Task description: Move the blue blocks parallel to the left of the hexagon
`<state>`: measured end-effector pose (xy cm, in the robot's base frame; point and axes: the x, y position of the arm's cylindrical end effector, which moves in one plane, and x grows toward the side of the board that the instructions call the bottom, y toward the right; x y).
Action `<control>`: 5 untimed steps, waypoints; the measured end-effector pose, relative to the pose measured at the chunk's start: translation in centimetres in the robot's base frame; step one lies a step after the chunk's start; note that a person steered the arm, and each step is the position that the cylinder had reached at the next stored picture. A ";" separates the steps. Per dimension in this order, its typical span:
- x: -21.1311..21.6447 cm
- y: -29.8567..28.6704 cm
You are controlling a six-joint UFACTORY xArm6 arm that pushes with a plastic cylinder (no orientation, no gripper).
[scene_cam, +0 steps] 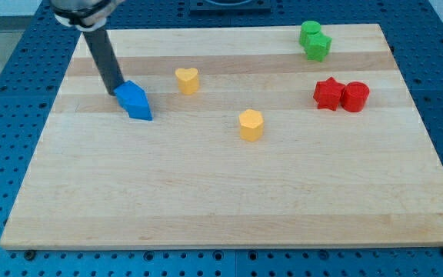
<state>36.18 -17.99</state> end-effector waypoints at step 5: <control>0.5 3.6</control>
<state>36.69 -14.35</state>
